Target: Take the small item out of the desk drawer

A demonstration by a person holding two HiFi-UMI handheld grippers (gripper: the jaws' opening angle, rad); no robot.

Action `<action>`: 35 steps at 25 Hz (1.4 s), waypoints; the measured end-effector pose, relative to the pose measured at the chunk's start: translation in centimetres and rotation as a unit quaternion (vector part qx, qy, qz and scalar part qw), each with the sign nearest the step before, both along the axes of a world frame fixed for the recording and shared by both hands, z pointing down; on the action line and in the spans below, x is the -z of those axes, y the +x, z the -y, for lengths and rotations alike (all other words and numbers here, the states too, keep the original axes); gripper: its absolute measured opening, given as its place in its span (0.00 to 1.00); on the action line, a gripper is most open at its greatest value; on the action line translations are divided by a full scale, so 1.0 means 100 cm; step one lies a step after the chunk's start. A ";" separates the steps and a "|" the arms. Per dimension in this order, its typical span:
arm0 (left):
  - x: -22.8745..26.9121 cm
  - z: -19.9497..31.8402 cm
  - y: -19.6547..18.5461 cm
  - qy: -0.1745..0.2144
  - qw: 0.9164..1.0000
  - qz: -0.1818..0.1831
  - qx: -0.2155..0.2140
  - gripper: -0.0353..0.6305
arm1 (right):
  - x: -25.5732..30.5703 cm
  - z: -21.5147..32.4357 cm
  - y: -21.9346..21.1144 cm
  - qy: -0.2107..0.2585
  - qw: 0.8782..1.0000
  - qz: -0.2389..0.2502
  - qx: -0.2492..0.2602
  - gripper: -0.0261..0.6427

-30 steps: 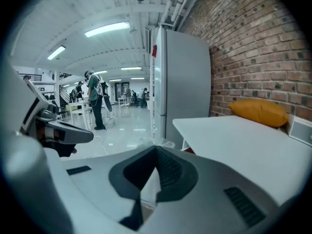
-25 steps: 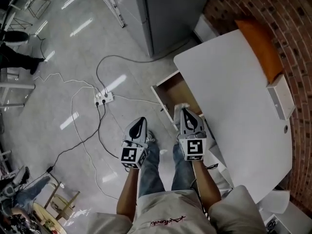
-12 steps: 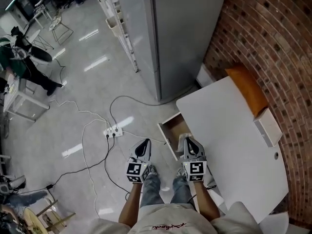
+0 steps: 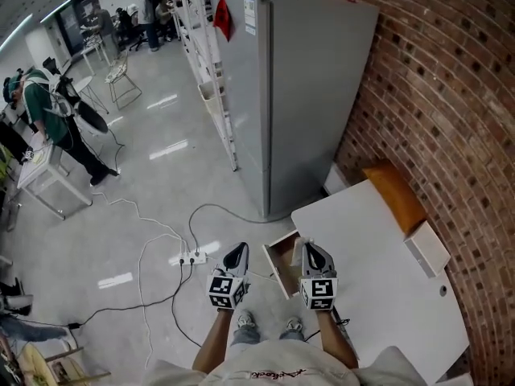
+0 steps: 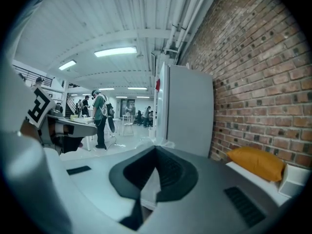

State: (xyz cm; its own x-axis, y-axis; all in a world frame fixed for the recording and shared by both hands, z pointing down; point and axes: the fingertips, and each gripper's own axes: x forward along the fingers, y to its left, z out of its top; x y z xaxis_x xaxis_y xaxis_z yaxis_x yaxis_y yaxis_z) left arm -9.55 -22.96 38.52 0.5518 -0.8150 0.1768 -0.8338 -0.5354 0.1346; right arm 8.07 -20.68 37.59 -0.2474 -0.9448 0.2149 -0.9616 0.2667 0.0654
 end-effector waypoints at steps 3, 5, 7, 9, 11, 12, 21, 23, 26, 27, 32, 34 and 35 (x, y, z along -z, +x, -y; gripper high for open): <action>0.028 0.011 0.002 0.026 1.000 -0.001 -0.001 0.07 | 0.025 0.011 0.007 0.022 1.000 0.004 -0.007 0.06; 0.044 0.015 0.002 0.039 0.999 -0.002 -0.001 0.07 | 0.038 0.014 0.008 0.033 0.999 0.008 -0.011 0.06; 0.056 0.017 0.002 0.049 0.999 -0.003 -0.002 0.07 | 0.047 0.014 0.009 0.042 0.999 0.010 -0.013 0.06; 0.066 0.019 0.004 0.060 0.998 -0.004 -0.003 0.07 | 0.055 0.014 0.010 0.051 0.999 0.008 -0.013 0.06; 0.076 0.022 0.004 0.073 0.997 -0.004 -0.003 0.07 | 0.064 0.015 0.011 0.064 0.998 0.007 -0.012 0.06; 0.081 0.024 0.004 0.081 0.997 -0.003 -0.003 0.07 | 0.069 0.017 0.012 0.071 0.997 0.007 -0.012 0.06; 0.114 0.032 0.004 0.120 0.993 -0.005 -0.002 0.07 | 0.095 0.020 0.016 0.106 0.994 -0.002 -0.018 0.06; 0.111 0.031 0.005 0.120 0.993 0.000 -0.003 0.07 | 0.093 0.018 0.016 0.103 0.994 -0.004 -0.018 0.06; 0.109 0.029 0.006 0.116 0.993 -0.001 -0.002 0.07 | 0.088 0.016 0.016 0.097 0.995 -0.002 -0.018 0.06; 0.109 0.028 0.006 0.114 0.993 -0.001 -0.001 0.07 | 0.087 0.015 0.016 0.095 0.995 -0.001 -0.017 0.06; 0.105 0.025 0.007 0.109 0.994 -0.001 0.000 0.07 | 0.079 0.012 0.018 0.084 0.996 -0.002 -0.017 0.06; 0.101 0.025 0.007 0.107 0.994 0.002 0.000 0.07 | 0.077 0.012 0.020 0.080 0.997 -0.004 -0.016 0.06; 0.100 0.025 0.007 0.106 0.994 0.002 0.001 0.07 | 0.076 0.013 0.020 0.079 0.997 -0.004 -0.015 0.06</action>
State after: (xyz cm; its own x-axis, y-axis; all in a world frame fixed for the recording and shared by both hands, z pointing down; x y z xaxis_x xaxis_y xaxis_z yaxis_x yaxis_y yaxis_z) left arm -8.85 -25.48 28.54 0.5493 -0.8356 0.0037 -0.8356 -0.5491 0.0154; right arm 10.06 -21.95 30.01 -0.2179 -0.9738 0.0654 -0.9680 0.2241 0.1125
